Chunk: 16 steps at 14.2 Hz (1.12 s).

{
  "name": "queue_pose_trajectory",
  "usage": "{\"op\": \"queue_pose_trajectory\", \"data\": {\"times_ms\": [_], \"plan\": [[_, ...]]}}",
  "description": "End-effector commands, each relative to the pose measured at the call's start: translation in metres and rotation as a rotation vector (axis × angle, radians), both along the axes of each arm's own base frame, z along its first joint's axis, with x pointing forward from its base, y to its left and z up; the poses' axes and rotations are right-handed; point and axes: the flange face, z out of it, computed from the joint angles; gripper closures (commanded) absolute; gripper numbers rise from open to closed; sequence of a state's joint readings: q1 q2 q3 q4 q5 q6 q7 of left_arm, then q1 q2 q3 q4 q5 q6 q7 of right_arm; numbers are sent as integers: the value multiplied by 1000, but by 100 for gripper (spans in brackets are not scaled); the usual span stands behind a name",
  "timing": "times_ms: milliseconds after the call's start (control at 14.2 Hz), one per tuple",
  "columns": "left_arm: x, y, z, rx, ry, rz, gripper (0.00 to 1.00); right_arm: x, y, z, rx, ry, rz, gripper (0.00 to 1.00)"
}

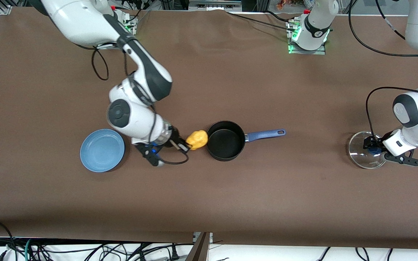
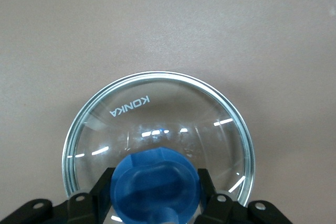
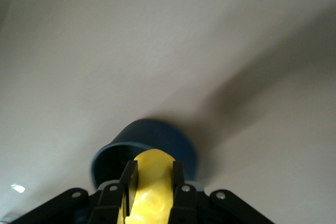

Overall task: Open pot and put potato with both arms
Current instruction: 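Drop the potato into the pot while the left gripper sets the lid down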

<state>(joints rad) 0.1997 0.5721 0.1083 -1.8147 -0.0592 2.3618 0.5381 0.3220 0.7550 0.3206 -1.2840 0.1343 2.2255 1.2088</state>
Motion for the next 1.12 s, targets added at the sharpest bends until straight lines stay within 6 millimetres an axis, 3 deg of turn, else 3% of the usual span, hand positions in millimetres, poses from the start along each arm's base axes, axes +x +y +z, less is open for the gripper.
{"op": "queue_pose_trajectory", "data": {"times_ms": [0,141,281,352,492,562,633,773,844,914,1055], "plan": [[-1,9,-5,-14,-22,-7,28,-12,47,-16,52,-19,-62,72],[1,10,-1,-20,-26,1,0,-14,53,-30,59,-28,-67,62],[4,5,23,-25,-28,-3,0,-17,61,-36,64,-44,-61,14],[4,2,38,-35,-16,4,0,-14,56,-36,56,-53,-59,0],[7,-3,84,-51,-13,11,0,-9,47,-27,45,-54,-57,0],[6,-7,114,-58,1,25,0,-4,33,-26,3,-42,-32,0],[6,-14,141,-63,20,48,0,4,15,-10,-41,-74,38,0],[2,-25,197,-55,54,75,0,25,-33,20,-63,-95,106,0],[0,-30,222,-52,69,83,0,27,-56,44,-90,-91,154,0],[-1,-39,246,-49,75,87,0,26,-75,64,-113,-90,225,0],[-4,-67,285,-26,101,118,0,17,-134,103,-168,-59,363,0]]}}
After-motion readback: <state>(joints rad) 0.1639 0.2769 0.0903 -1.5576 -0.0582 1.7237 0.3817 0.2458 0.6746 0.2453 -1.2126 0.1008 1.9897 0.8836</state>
